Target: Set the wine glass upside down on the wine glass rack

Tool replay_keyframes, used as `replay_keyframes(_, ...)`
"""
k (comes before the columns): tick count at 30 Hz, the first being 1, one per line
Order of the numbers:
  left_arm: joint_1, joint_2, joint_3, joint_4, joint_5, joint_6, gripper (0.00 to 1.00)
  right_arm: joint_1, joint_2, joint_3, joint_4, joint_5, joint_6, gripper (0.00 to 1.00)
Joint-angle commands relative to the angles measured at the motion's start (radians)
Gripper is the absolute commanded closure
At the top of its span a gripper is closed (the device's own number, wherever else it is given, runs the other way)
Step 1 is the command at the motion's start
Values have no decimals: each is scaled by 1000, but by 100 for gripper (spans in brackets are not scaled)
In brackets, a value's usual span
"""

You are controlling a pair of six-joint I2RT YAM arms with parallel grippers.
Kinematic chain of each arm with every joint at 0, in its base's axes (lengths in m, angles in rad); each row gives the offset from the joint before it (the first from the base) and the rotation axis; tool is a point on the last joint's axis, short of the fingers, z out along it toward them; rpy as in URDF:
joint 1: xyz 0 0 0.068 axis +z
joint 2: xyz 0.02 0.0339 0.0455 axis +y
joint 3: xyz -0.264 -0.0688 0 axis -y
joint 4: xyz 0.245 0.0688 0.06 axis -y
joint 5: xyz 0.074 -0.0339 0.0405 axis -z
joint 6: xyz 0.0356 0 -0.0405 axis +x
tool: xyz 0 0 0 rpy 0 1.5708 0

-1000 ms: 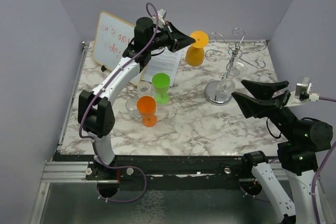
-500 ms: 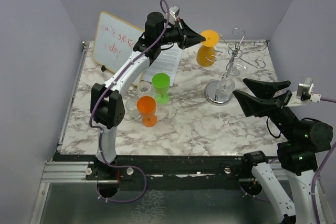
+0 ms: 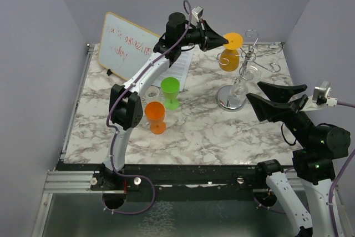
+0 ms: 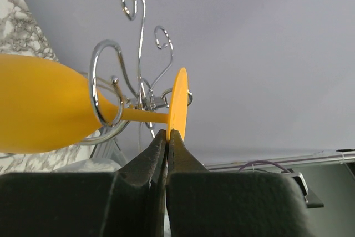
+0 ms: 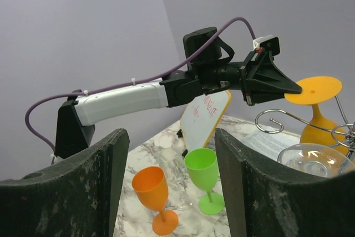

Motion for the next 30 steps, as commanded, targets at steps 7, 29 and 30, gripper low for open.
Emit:
replay_keyframes(7,25,72,165,-17,-29,-34,100,6,10,25,-61,33,-21,32)
replay_keyframes(29,84,99,170,-35,-78,-19,100,7,9,43,-94,49,-32,32)
replay_keyframes(30,85,88,156,-35,-77,-12,100,6,9,40,-94,49,-30,32)
